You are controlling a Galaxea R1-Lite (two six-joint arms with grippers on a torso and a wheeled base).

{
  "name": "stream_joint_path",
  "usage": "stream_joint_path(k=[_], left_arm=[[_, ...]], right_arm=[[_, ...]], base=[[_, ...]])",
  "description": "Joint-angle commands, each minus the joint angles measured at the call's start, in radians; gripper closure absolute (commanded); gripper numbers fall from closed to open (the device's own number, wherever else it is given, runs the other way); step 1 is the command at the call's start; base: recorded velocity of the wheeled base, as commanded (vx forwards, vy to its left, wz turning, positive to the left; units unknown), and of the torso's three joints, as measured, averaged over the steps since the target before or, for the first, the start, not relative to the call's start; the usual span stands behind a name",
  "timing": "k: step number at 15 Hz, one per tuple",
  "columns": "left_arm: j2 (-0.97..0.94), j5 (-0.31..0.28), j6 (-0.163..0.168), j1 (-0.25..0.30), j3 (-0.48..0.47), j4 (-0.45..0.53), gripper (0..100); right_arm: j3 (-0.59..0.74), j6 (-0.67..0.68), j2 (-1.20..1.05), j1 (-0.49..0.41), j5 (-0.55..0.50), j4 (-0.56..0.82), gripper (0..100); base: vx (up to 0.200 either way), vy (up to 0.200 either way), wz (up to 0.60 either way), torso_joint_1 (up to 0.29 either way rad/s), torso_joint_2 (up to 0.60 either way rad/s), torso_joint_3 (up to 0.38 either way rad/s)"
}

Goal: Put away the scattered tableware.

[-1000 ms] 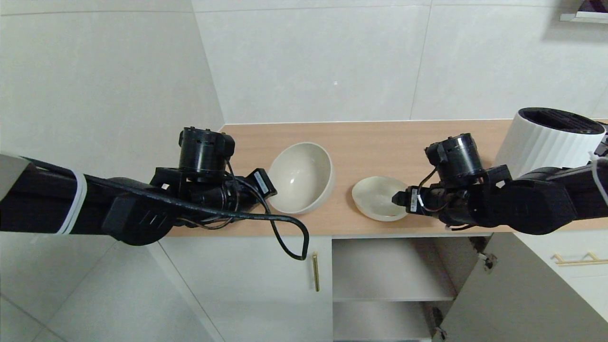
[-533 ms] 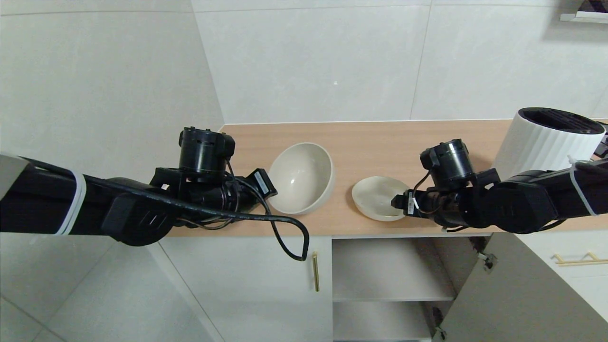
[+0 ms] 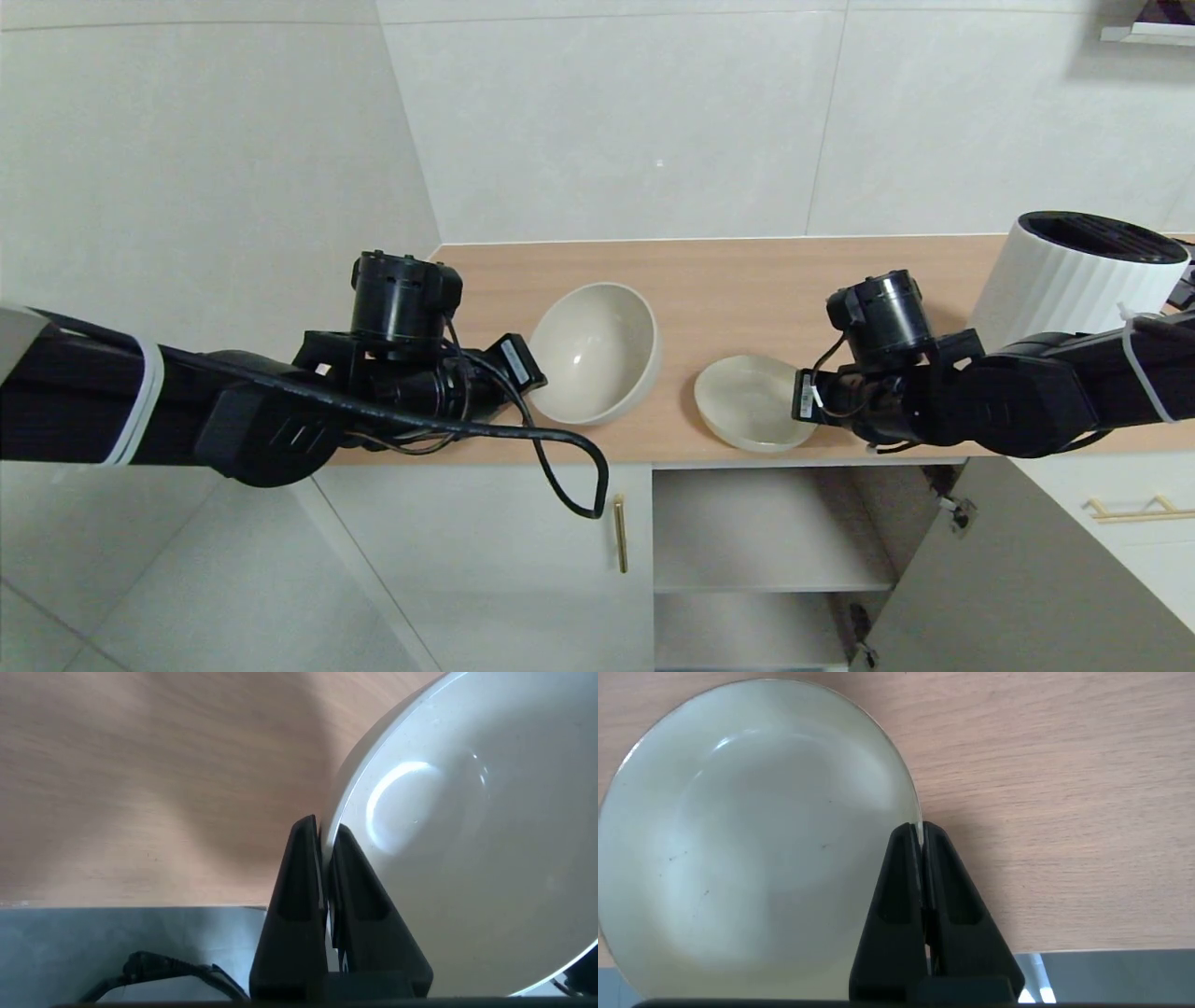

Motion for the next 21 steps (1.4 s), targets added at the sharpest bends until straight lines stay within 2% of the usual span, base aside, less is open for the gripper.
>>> stream_joint_path(k=[1,5,7,9,10,11,13,14,15,17,18,21], left_arm=[[-0.007,-0.001,0.000,0.000,0.001,-0.002,100],[-0.018,-0.002,0.000,0.000,0.010,-0.001,100],[-0.043,-0.016,0.004,0.000,0.029,0.001,100],[-0.075,-0.051,0.007,-0.002,0.049,0.004,100],[-0.118,-0.099,0.010,-0.002,0.072,0.012,100],[-0.132,-0.111,0.013,-0.002,0.076,0.012,100],[-0.158,-0.120,0.076,-0.002,0.110,0.013,100],[-0.161,-0.120,0.098,-0.002,0.118,0.013,100],[-0.164,-0.120,0.112,-0.002,0.126,0.013,100],[-0.170,-0.120,0.118,-0.003,0.129,0.016,100],[-0.170,-0.120,0.118,-0.003,0.129,0.016,100],[-0.190,-0.120,0.164,-0.019,0.129,0.091,100]], right_arm=[[0.000,-0.001,-0.004,0.002,0.001,0.001,100],[0.006,0.001,-0.033,0.002,0.010,0.002,100],[0.026,0.013,-0.074,0.002,0.062,0.004,100],[0.052,0.016,-0.117,0.002,0.128,0.004,100],[0.083,0.015,-0.160,0.002,0.187,0.005,100],[0.094,0.013,-0.177,0.000,0.208,0.005,100],[0.126,0.010,-0.231,-0.001,0.303,0.016,100],[0.126,0.009,-0.252,0.000,0.335,0.043,100],[0.123,0.009,-0.273,0.000,0.366,0.079,100],[0.126,0.001,-0.320,0.000,0.438,0.132,100],[0.126,0.001,-0.320,0.000,0.438,0.132,100],[0.180,-0.116,-0.326,-0.012,0.457,0.154,100]], base=[[0.000,0.000,0.00,0.000,0.00,0.000],[0.000,0.000,0.00,0.000,0.00,0.000],[0.000,0.000,0.00,0.000,0.00,0.000],[0.000,0.000,0.00,0.000,0.00,0.000],[0.000,0.000,0.00,0.000,0.00,0.000],[0.000,0.000,0.00,0.000,0.00,0.000],[0.000,0.000,0.00,0.000,0.00,0.000],[0.000,0.000,0.00,0.000,0.00,0.000],[0.000,0.000,0.00,0.000,0.00,0.000],[0.000,0.000,0.00,0.000,0.00,0.000],[0.000,0.000,0.00,0.000,0.00,0.000],[0.000,0.000,0.00,0.000,0.00,0.000]])
